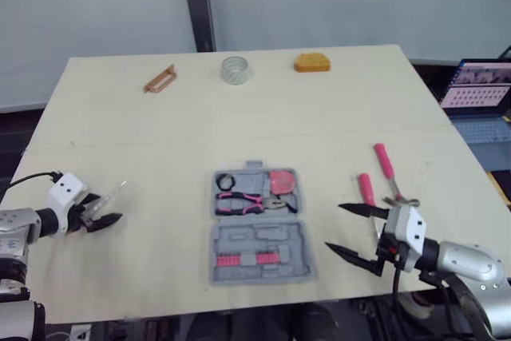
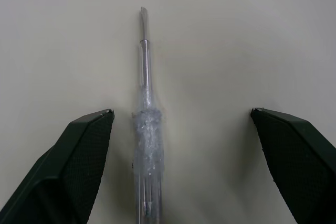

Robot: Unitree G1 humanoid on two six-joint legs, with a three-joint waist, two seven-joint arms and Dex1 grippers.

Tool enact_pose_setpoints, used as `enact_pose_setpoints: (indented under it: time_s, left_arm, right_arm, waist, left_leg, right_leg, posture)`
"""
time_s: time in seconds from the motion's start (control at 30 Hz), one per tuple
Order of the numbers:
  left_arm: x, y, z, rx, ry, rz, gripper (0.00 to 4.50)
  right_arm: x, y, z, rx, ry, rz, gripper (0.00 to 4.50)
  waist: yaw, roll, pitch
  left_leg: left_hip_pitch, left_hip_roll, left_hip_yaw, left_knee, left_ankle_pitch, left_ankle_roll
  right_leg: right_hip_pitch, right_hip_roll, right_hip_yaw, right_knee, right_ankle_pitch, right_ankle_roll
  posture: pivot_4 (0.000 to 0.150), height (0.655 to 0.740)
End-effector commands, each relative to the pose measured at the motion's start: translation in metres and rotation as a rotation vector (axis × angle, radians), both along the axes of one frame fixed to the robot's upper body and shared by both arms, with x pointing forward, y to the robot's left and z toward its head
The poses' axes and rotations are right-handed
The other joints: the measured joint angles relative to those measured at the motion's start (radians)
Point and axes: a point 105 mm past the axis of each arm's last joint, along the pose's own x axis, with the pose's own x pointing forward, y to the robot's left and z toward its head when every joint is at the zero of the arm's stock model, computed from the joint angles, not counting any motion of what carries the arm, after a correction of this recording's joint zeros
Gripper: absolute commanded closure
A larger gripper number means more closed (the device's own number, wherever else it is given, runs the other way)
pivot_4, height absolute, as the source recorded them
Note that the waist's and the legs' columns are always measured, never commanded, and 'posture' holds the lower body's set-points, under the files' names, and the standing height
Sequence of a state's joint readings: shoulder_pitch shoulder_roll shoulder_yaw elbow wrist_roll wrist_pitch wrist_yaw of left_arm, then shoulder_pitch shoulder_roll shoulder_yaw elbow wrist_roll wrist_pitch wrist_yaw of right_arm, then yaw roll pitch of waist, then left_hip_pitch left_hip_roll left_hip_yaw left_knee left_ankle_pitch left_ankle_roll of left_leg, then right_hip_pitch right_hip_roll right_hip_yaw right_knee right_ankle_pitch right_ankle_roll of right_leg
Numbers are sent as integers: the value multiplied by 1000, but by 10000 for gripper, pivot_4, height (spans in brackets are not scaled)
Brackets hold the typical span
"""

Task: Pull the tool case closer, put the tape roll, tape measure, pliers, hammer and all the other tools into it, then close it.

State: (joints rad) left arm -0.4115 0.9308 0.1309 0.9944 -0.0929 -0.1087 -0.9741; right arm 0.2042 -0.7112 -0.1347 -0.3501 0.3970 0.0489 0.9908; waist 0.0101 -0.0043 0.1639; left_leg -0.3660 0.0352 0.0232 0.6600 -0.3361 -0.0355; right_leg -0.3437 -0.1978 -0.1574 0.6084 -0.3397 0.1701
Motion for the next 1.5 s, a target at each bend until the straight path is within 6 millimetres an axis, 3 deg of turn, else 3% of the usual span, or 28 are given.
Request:
enact_pose_setpoints:
  time_s: [0.03,0.13,0.2,0.5,0.77,1.07,1.33,1.5]
  left_arm:
    - [-13,7,-18,5,50,50,0]
    - [-16,3,-24,-15,65,42,0]
    - [-17,3,-25,-20,70,47,5060]
    - [-24,3,-30,-16,85,45,44079]
    - [-24,-9,-27,-35,54,-21,44707]
    - [-16,-74,16,-40,38,-424,44707]
    - [-12,-133,44,-41,18,-680,44707]
    - [-11,-160,54,29,10,-810,44707]
  right_arm:
    - [2,-2,12,-3,-44,-4,394]
    - [2,-3,13,-8,-42,-5,394]
    - [3,-4,13,-12,-42,-5,0]
    - [4,-4,13,-17,-37,-6,0]
    - [5,-3,12,-18,-34,-4,0]
    - [10,-2,12,-23,-41,11,0]
    - [9,2,11,-20,-47,16,0]
    - [6,3,9,-21,-49,16,0]
  waist:
    - [-5,0,0]
    - [-8,3,-2]
    - [-9,3,-2]
    - [-12,7,-4]
    - [-12,7,-4]
    - [-4,1,-1]
    - [-9,0,0]
    - [-9,-1,0]
  left_leg:
    - [0,0,0,0,0,0]
    - [1,0,0,0,0,0]
    - [1,0,0,0,0,0]
    - [14,0,11,-9,0,0]
    - [15,0,11,-10,0,0]
    - [12,0,12,-8,0,1]
    - [12,0,12,-9,0,1]
    - [12,0,12,-9,0,1]
  right_leg:
    - [0,0,0,0,0,0]
    - [1,-1,0,1,0,0]
    - [1,-1,0,1,0,0]
    - [3,-4,0,2,0,0]
    - [3,-4,0,1,0,0]
    - [2,-5,0,0,0,0]
    - [1,-5,0,-1,0,0]
    - [2,-5,0,-1,0,0]
  posture:
    - [1500,7400]
    - [1500,7400]
    - [1500,7400]
    - [1500,7400]
    - [1500,7400]
    - [1500,7400]
    - [1500,7400]
    - [1500,7400]
